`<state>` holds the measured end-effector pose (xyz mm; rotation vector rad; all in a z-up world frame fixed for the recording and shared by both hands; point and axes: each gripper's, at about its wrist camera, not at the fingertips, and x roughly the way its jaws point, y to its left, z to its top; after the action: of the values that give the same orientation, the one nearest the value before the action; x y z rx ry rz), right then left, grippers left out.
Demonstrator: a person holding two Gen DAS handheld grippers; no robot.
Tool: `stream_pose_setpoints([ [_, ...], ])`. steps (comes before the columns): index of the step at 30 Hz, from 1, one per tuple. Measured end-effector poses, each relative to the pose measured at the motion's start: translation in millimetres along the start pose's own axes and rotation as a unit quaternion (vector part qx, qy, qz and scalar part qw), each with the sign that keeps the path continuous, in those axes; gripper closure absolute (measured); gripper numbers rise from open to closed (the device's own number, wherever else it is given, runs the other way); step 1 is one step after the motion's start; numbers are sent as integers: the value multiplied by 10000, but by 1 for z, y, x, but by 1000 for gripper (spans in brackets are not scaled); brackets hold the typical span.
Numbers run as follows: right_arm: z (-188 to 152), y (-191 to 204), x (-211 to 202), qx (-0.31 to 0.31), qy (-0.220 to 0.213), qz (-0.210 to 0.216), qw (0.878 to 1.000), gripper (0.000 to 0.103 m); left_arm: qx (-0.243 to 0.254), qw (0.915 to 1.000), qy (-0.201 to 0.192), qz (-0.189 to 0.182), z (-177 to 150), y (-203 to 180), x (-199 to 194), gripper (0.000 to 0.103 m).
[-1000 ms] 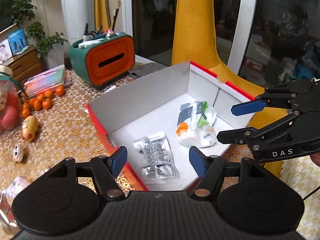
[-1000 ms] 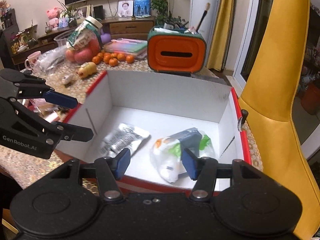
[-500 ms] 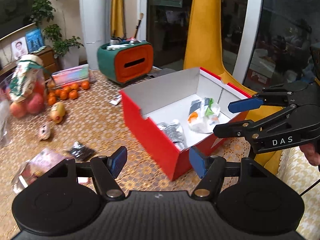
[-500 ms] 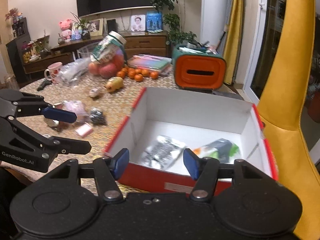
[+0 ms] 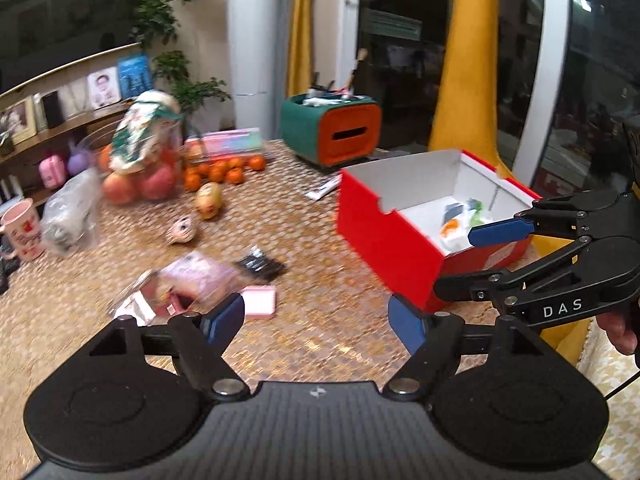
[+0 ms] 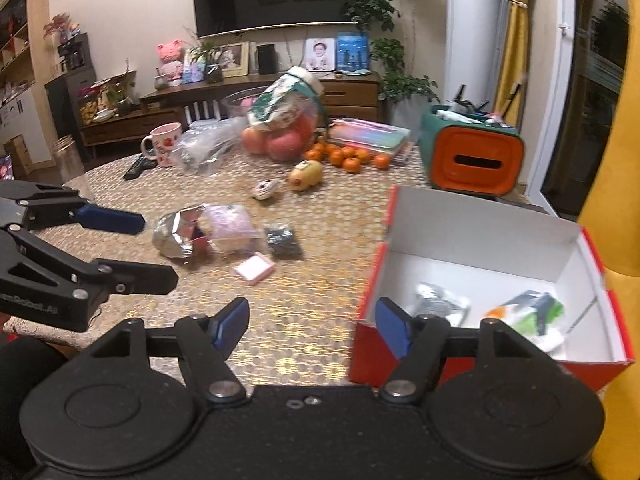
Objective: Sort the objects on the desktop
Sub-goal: 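Move both tools back over the table toward the cable and pink box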
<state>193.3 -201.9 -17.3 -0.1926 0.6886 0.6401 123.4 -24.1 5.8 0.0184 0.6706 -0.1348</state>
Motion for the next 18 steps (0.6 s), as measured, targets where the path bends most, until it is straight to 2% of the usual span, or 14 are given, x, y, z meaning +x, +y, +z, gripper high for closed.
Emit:
stream_pose_setpoints([
  [12,2,48,36,-189,14,-16,9998,21,-488,9985,53,256,-44,64,-18,18],
  [18,4,63,56,-172,25,3,9998,20,-787,9962,45,378,-60,96,-19,16],
])
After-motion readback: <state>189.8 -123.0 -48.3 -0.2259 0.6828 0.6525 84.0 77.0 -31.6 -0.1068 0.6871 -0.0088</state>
